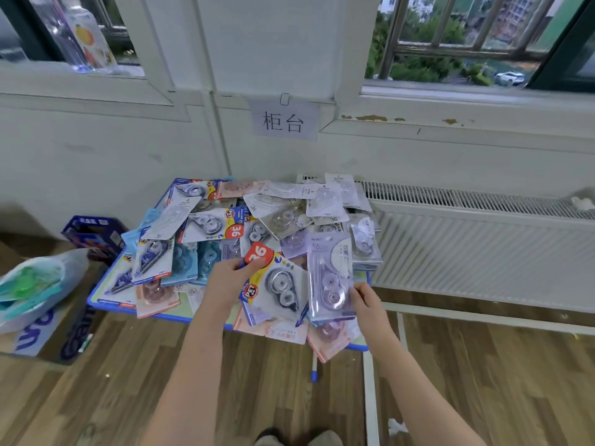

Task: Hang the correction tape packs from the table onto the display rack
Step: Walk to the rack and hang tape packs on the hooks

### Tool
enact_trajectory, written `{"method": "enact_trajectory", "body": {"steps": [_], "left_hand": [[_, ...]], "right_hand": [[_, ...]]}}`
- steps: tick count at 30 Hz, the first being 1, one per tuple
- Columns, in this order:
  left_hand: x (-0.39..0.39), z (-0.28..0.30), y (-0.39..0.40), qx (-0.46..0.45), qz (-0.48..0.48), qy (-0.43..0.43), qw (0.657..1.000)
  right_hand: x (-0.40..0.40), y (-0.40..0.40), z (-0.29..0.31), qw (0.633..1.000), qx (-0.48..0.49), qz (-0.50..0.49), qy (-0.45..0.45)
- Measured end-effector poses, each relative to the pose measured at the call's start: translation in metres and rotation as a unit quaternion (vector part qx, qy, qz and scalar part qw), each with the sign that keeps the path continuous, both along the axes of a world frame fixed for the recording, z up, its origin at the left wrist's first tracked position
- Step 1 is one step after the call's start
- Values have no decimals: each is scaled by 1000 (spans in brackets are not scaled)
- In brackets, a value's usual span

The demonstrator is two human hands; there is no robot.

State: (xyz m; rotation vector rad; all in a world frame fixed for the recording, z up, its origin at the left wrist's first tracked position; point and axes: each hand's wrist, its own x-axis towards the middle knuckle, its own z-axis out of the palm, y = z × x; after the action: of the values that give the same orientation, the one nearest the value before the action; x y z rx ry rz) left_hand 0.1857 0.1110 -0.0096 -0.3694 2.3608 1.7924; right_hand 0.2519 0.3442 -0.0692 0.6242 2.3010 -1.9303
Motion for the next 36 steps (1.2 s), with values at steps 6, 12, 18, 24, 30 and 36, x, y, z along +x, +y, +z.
{"method": "enact_trajectory", "body": {"steps": [6, 12, 18, 24, 30, 36], "left_hand": [[-12, 38, -4, -12, -53, 22, 998], [-21, 57, 9, 64, 42, 53, 996], [-24, 74, 32, 186, 22, 75, 979], [-1, 76, 44, 129, -218, 102, 962], [7, 82, 68, 173, -347, 83, 918], [78, 103, 148, 203, -449, 82, 866]], "right_hand": [[-23, -20, 37, 995, -73, 58, 40], [-22, -40, 54, 985, -165, 31, 41], [-29, -58, 75, 967, -194, -132, 103], [-16, -63, 98, 933, -200, -246, 171], [56, -23, 110, 858, -230, -409, 209], [176, 15, 132, 796, -215, -502, 262]]}}
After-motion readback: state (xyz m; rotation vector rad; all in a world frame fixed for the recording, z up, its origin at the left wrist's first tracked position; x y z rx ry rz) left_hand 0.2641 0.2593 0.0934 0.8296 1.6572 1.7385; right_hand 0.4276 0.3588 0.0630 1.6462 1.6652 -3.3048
